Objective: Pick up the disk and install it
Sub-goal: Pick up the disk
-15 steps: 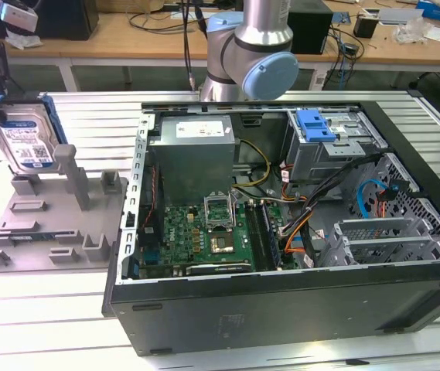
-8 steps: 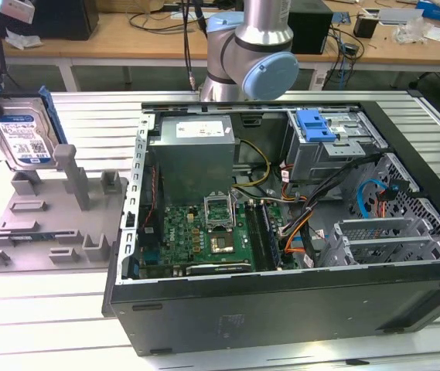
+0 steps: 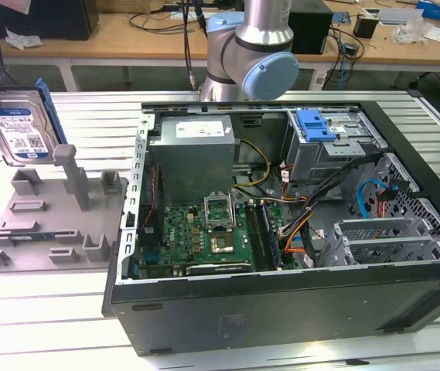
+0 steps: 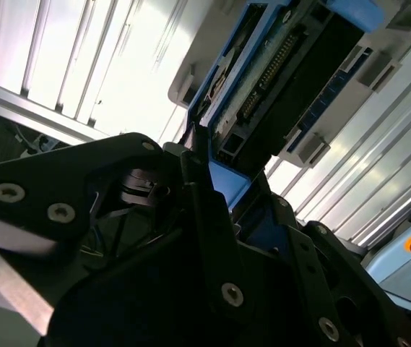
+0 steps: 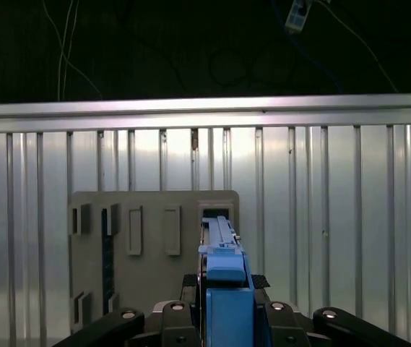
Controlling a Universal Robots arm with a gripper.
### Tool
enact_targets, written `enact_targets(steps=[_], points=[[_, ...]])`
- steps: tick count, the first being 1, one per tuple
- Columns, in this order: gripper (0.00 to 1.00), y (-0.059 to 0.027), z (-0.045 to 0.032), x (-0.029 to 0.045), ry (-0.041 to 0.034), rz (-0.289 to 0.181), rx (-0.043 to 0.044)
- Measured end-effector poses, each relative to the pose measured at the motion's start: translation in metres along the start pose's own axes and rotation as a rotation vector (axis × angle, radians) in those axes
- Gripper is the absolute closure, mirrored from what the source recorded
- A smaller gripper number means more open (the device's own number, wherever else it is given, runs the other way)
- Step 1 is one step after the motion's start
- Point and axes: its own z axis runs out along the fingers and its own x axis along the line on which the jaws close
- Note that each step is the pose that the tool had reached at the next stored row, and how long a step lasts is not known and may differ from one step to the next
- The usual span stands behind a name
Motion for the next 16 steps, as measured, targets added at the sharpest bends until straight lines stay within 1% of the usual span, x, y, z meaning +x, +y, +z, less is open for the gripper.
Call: enact_targets(steps=[2,8,11,16], points=[[0.64,0.0001,-0.0055,0.0003,0.0000,0.000,0.0001],[0.64,0.0003,-0.0150,0.0008,0.0000,0.000,0.0000],[0.64,0.0004,-0.0230,0.0012,0.0000,0.000,0.0000],[0.64,0.0005,-0.0298,0.0016,0.0001,0.000,0.0000]])
